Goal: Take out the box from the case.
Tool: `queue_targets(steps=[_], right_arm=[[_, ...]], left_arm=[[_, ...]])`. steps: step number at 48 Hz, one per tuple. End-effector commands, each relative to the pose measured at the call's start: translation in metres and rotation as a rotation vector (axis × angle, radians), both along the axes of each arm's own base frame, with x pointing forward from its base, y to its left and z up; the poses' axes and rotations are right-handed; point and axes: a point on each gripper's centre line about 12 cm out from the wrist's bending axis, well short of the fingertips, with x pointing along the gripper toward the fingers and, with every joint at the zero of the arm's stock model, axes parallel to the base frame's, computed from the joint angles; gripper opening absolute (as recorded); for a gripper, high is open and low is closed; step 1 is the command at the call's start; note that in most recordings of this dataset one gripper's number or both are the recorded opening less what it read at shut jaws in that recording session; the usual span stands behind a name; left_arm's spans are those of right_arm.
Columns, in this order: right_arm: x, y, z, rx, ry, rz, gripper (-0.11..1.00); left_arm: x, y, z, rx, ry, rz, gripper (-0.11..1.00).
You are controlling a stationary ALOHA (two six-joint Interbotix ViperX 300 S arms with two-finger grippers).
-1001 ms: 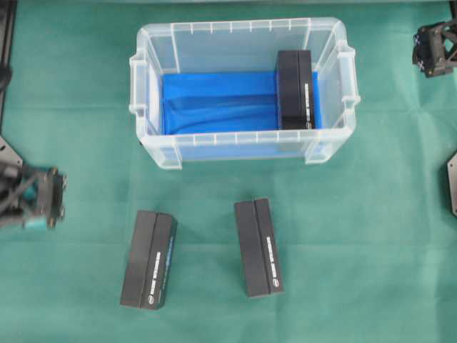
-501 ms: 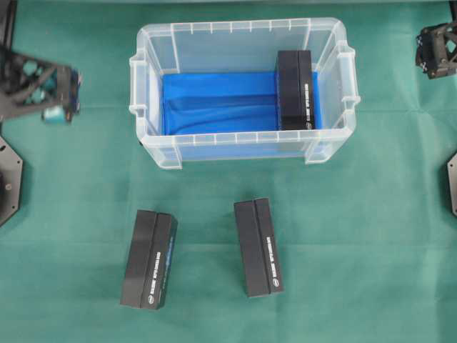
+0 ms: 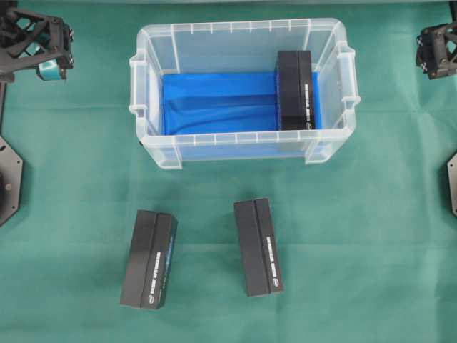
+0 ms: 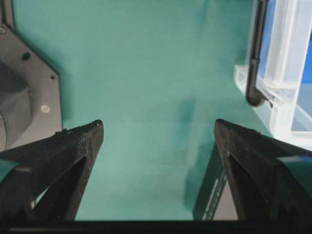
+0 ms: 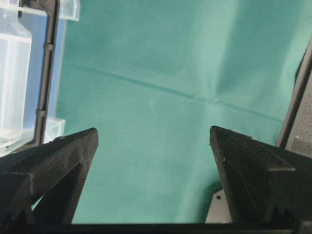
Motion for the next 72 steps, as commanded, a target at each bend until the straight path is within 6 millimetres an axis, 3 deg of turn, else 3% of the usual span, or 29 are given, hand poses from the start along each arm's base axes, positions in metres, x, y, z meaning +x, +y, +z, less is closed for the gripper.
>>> queue_targets(steps=[1,21,36,50,72], right_arm=[[0.002,0.0,0.007,-0.009,-0.02,0.002,0.94],[0.005,-0.001,0.007,0.002,-0.025,0.001,0.94],[0.029,-0.007,0.011,0.021,-0.05,-0.014,0.94],[0.073,-0.001,0.009,0.048,-0.056,0.014,0.94],[0.16,0.006,0.012,0.061,-0.099,0.063,0.94]], left_arm=[[-0.001,0.0,0.005,0.006,-0.027,0.0,0.96],[0.001,0.001,0.005,0.01,-0.045,-0.001,0.96],[0.002,0.002,0.001,0.005,-0.032,0.011,0.96],[0.002,0.003,-0.005,0.004,-0.024,0.013,0.96],[0.002,0.005,-0.014,0.022,-0.069,0.001,0.96]])
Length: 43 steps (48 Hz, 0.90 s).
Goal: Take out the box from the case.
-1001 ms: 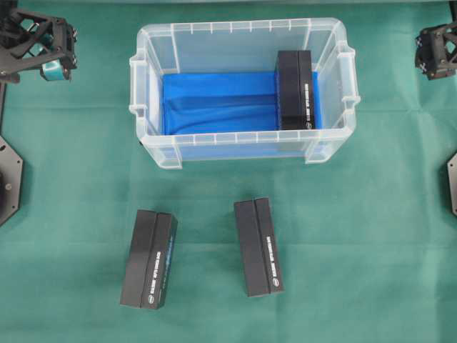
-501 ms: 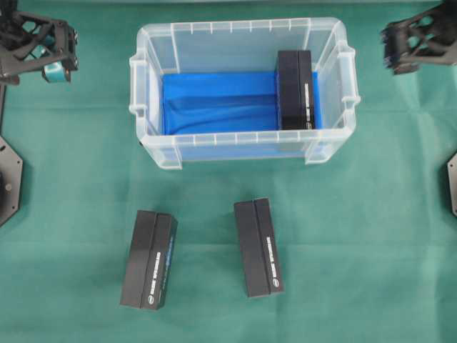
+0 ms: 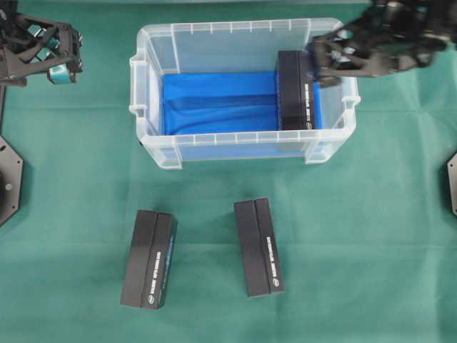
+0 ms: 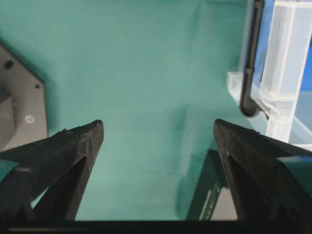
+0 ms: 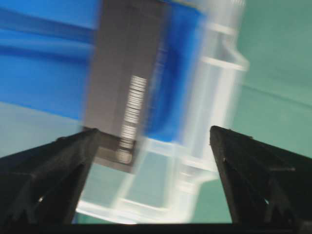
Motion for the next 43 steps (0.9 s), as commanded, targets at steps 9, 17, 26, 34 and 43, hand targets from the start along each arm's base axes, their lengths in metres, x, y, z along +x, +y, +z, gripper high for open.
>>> queue_targets(steps=[9,17,26,34,43], right_arm=[[0.037,-0.001,0.014,-0.012,-0.04,0.025,0.94],[0.037,0.0,0.012,-0.002,-0.01,0.013,0.94],[0.037,0.003,0.011,0.002,0.0,0.003,0.94],[0.037,0.002,0.011,-0.005,0.002,0.003,0.94],[0.036,0.001,0.01,-0.012,0.011,0.002,0.94]], left_arm=[[-0.003,0.0,0.005,0.017,-0.038,-0.012,0.96],[-0.008,-0.001,0.004,0.021,-0.043,-0.024,0.96],[-0.013,-0.003,0.004,0.023,-0.049,-0.024,0.96],[-0.011,-0.003,0.004,0.026,-0.059,-0.029,0.96],[-0.011,-0.002,0.004,0.029,-0.063,-0.028,0.96]])
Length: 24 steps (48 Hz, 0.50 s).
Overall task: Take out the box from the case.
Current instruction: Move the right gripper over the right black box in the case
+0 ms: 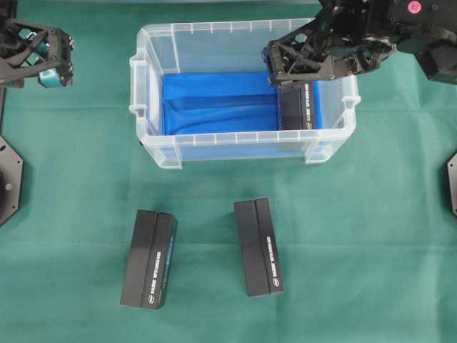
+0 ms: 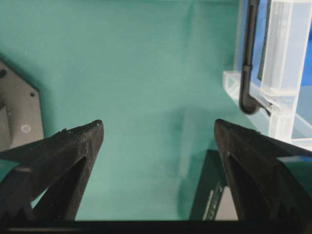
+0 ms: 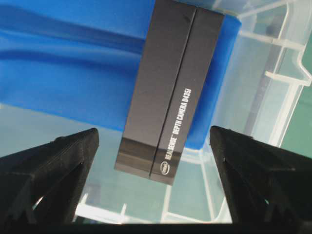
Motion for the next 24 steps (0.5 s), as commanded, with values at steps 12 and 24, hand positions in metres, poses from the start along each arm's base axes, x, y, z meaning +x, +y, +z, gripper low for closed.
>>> queue_targets(steps=[12,24], right_arm=[[-0.0003,0.0006,0.0095,-0.012,-0.026,0.002,0.94],[-0.0007,0.0005,0.0085,-0.013,-0.022,0.002,0.94]], left_arm=[[0.0004,0.0012,0.0066,0.008,-0.025,0.004,0.96],[0.001,0.0011,0.0059,0.007,-0.02,0.003,0.96]])
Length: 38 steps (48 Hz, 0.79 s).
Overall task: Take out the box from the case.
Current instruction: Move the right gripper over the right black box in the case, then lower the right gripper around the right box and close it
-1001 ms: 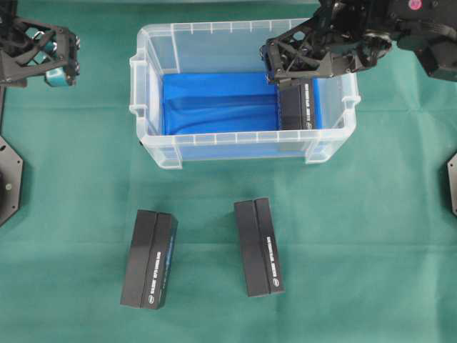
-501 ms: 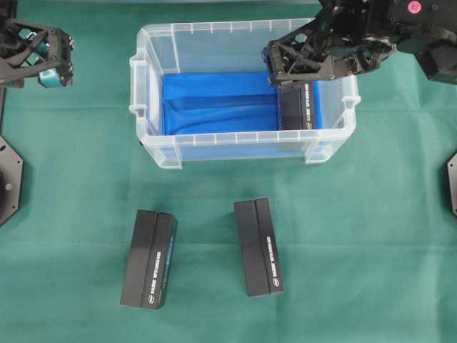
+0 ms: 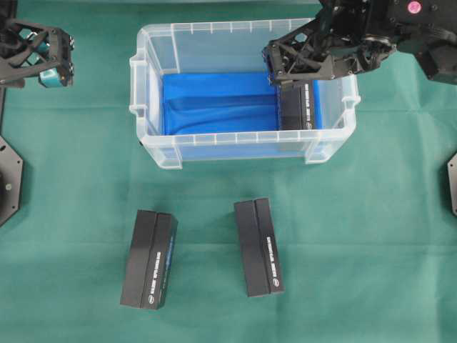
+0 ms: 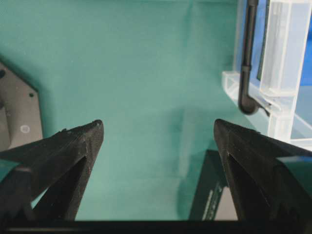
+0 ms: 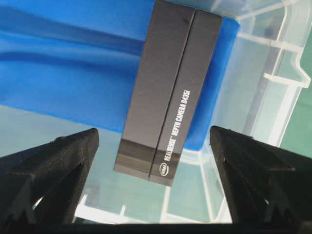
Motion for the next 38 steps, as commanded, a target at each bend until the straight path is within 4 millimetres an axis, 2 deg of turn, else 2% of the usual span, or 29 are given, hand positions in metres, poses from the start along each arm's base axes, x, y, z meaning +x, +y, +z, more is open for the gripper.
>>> queue_targets(steps=[1,11,38], right_arm=[[0.0,0.001,0.008,-0.01,-0.025,0.002,0.94],[-0.001,0.001,0.005,-0.009,-0.016,0.001,0.94],[0.003,-0.004,-0.027,0.003,0.012,-0.007,0.94]], left_arm=[[0.0,0.001,0.006,0.007,-0.02,0.004,0.96],[0.001,0.001,0.006,0.009,-0.021,0.001,0.96],[0.0,0.001,0.006,0.007,-0.02,0.003,0.96]])
